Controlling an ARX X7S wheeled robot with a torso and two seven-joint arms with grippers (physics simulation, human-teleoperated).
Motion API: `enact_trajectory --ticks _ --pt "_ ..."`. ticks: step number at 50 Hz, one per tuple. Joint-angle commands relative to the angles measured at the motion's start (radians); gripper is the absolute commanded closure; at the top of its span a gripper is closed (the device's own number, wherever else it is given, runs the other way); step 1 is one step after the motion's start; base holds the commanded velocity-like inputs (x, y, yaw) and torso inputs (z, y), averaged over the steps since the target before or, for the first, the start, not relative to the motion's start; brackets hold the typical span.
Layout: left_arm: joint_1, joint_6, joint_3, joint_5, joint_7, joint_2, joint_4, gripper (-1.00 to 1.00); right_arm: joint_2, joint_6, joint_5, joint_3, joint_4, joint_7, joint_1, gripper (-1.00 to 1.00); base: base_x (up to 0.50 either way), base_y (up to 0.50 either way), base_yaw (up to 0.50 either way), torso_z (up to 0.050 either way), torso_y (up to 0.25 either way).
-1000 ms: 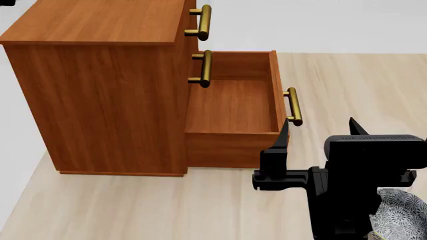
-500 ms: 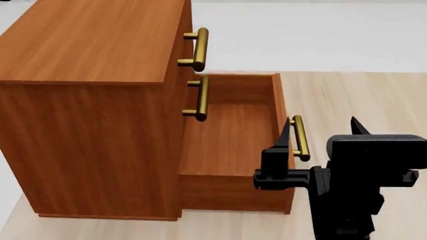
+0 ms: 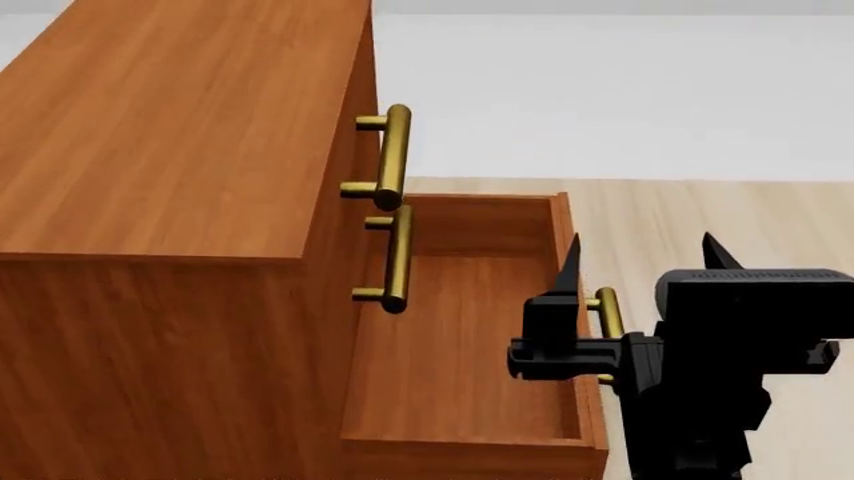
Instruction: Close the bottom drawer of the cabinet and open the top drawer.
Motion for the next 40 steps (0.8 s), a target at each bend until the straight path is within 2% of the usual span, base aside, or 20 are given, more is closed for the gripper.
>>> enact_trajectory --ticks 1,16,40 --pt "-0.005 0.000 0.001 -0.006 -0.006 -0.002 -0.001 -1.00 0.003 0.005 0.009 0.001 -0.013 0.004 0.001 -1.00 0.00 0.00 0.00 0.000 0.000" --pt "-0.008 -0.011 -0.004 -0.021 -0.015 -0.003 -0.007 -1.00 0.005 0.000 0.013 -0.003 -0.010 0.008 0.000 -1.00 0.00 0.00 0.00 0.000 0.000" --pt "-0.022 -0.022 0.003 -0.033 -0.029 -0.013 0.004 -1.00 0.011 -0.001 0.024 -0.004 -0.016 0.014 -0.002 -1.00 0.00 0.00 0.00 0.000 -0.170"
